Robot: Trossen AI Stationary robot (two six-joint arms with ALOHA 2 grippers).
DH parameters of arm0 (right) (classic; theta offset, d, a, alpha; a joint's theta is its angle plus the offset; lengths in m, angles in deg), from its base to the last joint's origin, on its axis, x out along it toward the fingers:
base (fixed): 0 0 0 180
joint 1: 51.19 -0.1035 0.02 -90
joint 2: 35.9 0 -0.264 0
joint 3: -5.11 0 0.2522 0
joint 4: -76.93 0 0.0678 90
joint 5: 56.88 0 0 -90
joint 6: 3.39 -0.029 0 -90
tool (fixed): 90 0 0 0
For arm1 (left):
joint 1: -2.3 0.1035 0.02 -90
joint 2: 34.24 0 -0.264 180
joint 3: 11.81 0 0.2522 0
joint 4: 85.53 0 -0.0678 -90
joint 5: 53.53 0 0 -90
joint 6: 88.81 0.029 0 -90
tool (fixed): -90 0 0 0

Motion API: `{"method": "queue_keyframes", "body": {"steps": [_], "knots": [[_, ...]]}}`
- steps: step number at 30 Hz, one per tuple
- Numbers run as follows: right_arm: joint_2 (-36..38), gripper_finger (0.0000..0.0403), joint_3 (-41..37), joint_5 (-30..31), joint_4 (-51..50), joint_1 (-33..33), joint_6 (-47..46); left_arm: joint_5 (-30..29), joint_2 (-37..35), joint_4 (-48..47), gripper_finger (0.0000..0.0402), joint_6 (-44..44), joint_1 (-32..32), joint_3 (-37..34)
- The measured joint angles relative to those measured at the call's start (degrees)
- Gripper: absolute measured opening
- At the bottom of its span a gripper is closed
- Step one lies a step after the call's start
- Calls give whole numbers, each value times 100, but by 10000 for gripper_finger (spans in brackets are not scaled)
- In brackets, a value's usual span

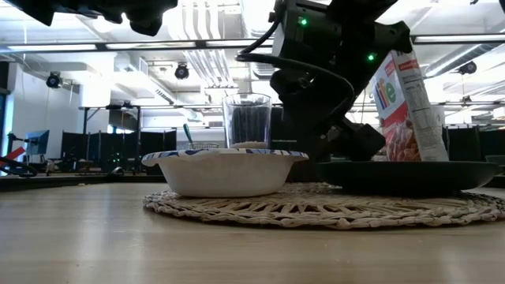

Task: Arrange a breakfast setting
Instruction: Put the apple on the top of the brown place mat, then put the blue spoon to the left of the brown place mat

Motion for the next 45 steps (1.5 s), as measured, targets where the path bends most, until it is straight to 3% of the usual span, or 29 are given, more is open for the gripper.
{"method": "queue_keyframes", "body": {"steps": [14,19,27,35,40,45], "knots": [[9,325,0,286,-2,-15,-334,-62,0,-15,96,-2,0,0],[104,325,0,629,-178,-15,-1164,-802,0,-8,96,-268,0,0],[963,325,0,367,-533,-14,-2185,-1865,0,357,96,-474,7,-2],[2115,325,0,90,-856,-13,-3198,-4097,43,505,96,-1139,299,72],[2771,326,0,183,-1104,-13,-4009,-4026,227,247,96,-2084,996,257],[3250,327,0,26,-1361,-14,-4703,-3966,662,-621,96,-2914,1717,519]]}}
